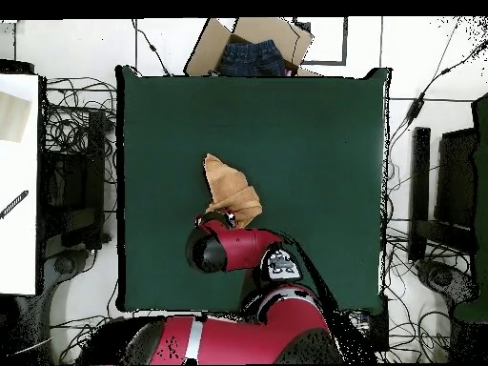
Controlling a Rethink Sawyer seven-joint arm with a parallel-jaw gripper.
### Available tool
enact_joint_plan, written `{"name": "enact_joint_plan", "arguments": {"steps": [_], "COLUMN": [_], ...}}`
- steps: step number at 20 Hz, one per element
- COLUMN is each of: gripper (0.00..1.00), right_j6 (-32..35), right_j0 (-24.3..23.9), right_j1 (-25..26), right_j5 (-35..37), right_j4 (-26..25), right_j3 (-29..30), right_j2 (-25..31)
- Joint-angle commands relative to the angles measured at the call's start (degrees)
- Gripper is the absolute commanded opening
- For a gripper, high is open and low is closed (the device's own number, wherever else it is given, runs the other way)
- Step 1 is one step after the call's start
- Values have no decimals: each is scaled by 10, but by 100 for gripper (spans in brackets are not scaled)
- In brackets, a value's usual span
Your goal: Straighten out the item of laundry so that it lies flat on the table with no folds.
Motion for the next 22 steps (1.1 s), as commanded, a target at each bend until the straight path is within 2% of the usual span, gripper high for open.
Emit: {"name": "enact_joint_plan", "arguments": {"steps": [1,3,5,9,12,22], "gripper": [100,100,100,100,100,100], "right_j6": [64,54,53,72,74,84], "right_j0": [3,14,14,33,28,6], "right_j1": [9,-44,-70,-108,-125,-87], "right_j5": [93,177,217,221,240,185], "right_j4": [23,41,49,48,46,31], "right_j3": [-49,-50,-50,-49,-45,-47], "right_j2": [19,15,20,4,13,33]}}
